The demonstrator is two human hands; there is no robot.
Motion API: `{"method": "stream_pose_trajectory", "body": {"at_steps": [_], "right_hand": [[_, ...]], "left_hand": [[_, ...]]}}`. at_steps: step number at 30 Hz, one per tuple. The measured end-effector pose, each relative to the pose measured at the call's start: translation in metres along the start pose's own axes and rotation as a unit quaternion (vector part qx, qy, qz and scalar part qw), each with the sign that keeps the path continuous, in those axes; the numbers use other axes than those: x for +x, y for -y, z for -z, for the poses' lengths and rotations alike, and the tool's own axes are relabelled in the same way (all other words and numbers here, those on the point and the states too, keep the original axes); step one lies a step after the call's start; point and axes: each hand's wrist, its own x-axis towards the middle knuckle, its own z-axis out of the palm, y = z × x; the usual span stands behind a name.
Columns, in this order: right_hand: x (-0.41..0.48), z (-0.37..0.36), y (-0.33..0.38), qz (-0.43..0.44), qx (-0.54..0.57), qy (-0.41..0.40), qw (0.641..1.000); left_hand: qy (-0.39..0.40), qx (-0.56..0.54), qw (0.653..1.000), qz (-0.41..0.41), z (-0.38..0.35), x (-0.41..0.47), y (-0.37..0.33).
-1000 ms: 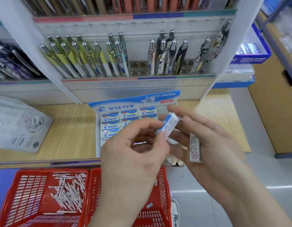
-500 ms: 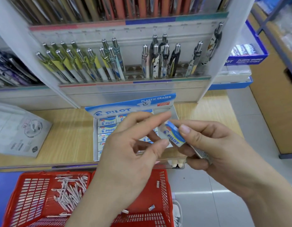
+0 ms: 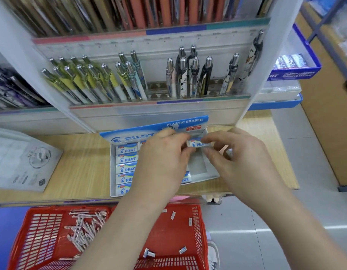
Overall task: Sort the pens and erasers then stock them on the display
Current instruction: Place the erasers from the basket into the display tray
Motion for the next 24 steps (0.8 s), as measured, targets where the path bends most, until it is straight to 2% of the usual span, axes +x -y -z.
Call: {"method": "stream_pose_trajectory", "body": {"at_steps": [4,8,13,18,22,24], "right_hand": [[0.003,-0.006,0.003,0.057,-0.101,-0.007,0.993],[0.008,-0.007,0.009,0.062,-0.144,-0.010,0.988],[0.016,-0.013,0.017,0.015,-0.175,-0.029,0.984],[0.014,-0.019,0.020,-0.028,-0.158,-0.052,0.986],[0.015,-0.018,0.019,-0.062,-0.164,-0.037,0.984],[0.012,-0.015,0.015,-0.076,-0.132,-0.028,0.988]], "left_hand": [[-0.020,0.064,0.998,-0.011,-0.007,0.001,0.001],[-0.036,0.063,0.997,0.009,-0.007,0.001,0.002],[-0.034,0.046,0.997,0.045,-0.008,0.000,-0.001],[-0.020,0.015,0.999,0.020,-0.003,-0.002,0.002],[0.022,0.064,0.998,0.004,-0.002,-0.006,-0.003],[0.027,0.069,0.997,0.011,-0.003,-0.007,-0.006]]}}
